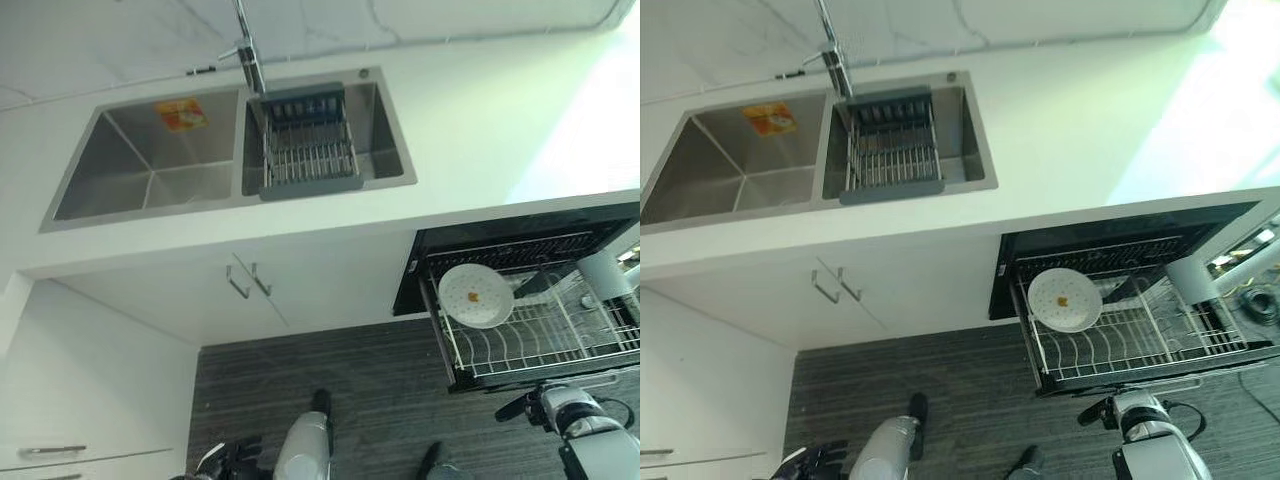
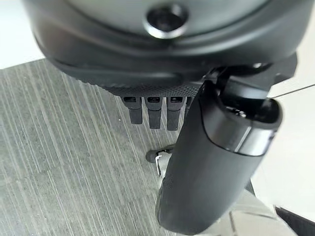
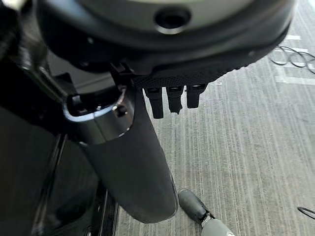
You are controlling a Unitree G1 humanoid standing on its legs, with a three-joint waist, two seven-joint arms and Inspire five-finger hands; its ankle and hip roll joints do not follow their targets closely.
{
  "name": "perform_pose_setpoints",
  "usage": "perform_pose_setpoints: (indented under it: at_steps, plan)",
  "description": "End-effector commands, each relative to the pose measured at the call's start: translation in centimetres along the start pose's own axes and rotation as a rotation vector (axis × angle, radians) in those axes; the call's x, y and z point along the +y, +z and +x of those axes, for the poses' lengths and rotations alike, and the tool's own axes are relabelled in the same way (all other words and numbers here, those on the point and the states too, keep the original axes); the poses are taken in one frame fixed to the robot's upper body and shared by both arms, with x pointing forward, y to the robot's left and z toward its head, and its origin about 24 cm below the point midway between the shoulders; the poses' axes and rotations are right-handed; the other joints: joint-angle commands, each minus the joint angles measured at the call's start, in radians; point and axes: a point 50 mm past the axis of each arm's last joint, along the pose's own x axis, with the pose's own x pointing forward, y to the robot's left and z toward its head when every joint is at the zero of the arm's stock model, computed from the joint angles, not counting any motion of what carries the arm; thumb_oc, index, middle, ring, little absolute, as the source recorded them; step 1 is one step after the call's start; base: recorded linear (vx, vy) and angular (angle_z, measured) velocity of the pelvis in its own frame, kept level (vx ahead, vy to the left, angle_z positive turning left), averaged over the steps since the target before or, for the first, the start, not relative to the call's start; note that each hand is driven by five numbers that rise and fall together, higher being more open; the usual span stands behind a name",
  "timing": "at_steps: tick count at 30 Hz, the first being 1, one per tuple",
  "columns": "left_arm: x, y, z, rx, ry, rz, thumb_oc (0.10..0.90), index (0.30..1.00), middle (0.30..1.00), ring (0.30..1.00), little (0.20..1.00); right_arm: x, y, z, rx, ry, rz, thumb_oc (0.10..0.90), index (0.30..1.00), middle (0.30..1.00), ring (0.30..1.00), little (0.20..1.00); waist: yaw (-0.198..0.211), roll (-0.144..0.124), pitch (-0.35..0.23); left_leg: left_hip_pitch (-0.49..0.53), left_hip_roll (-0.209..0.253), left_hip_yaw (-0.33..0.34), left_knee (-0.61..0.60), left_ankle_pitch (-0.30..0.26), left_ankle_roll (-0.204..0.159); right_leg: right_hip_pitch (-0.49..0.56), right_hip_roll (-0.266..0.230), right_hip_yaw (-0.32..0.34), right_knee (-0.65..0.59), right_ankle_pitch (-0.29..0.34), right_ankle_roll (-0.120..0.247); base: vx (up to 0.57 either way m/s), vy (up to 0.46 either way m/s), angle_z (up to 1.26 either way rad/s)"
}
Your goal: Place the dishes in the dishwasher.
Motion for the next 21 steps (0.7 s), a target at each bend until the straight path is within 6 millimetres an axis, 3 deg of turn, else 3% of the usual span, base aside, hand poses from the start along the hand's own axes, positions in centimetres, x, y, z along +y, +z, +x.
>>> perform_pose_setpoints:
  at_steps: [1,7,9,10,13,21]
  plan:
    - [0.9,0.5,-0.4,-0.034,0.014,0.007,0.8,0.9,0.9,0.9,0.9,-6.4,2.5,-1.4,-0.094,-0.224,0.015,0.8,0.9,0.9,0.9,0.9,0.018,-0.014,-0.014,0.084,0.039,-0.014,0.036,-0.194,-0.03,-0.056,-0.039,0.036,0.033,-0.05,0.047,-0.08,0.026,0.11]
    - [1.0,1.1,-0.4,-0.074,0.019,0.003,0.8,0.9,0.9,0.9,0.9,-10.9,7.5,-4.6,-0.249,-0.355,0.018,0.8,0.9,0.9,0.9,0.9,0.051,0.0,0.014,0.038,0.011,-0.031,0.036,-0.192,-0.027,-0.093,-0.068,0.021,0.033,-0.031,0.052,-0.06,0.032,0.11]
    - [1.2,1.2,-0.5,-0.079,0.022,-0.003,0.8,0.9,0.9,0.9,0.9,-11.6,8.6,-5.4,-0.289,-0.383,0.025,0.8,0.9,0.9,0.9,0.9,0.056,0.005,0.019,0.031,0.008,-0.032,0.036,-0.192,-0.026,-0.098,-0.074,0.017,0.033,-0.028,0.052,-0.04,0.042,0.09]
    - [1.3,1.4,-0.4,-0.087,0.026,-0.008,0.8,0.9,0.9,0.9,0.9,-12.4,10.2,-6.7,-0.338,-0.415,0.052,0.8,0.9,0.9,0.9,0.9,0.062,0.009,0.023,0.022,0.005,-0.031,0.036,-0.191,-0.026,-0.104,-0.08,0.013,0.033,-0.025,0.052,-0.05,0.058,0.01]
    - [1.3,1.5,-0.4,-0.098,0.031,-0.026,0.8,0.9,0.9,0.9,0.9,-13.7,12.5,-8.8,-0.411,-0.441,0.088,0.8,0.9,0.9,0.9,0.9,0.073,0.017,0.024,0.01,0.0,-0.032,0.036,-0.191,-0.027,-0.112,-0.091,0.005,0.033,-0.024,0.053,-0.02,0.051,0.01]
    - [1.5,0.8,-0.8,-0.112,0.047,-0.056,0.8,0.9,0.9,0.9,0.9,-17.5,16.2,-14.1,-0.557,-0.6,0.087,0.8,0.9,0.9,0.9,0.9,0.101,0.022,0.02,0.01,-0.008,-0.043,0.036,-0.216,-0.037,-0.106,-0.106,0.002,0.033,-0.037,0.071,0.06,0.025,0.11]
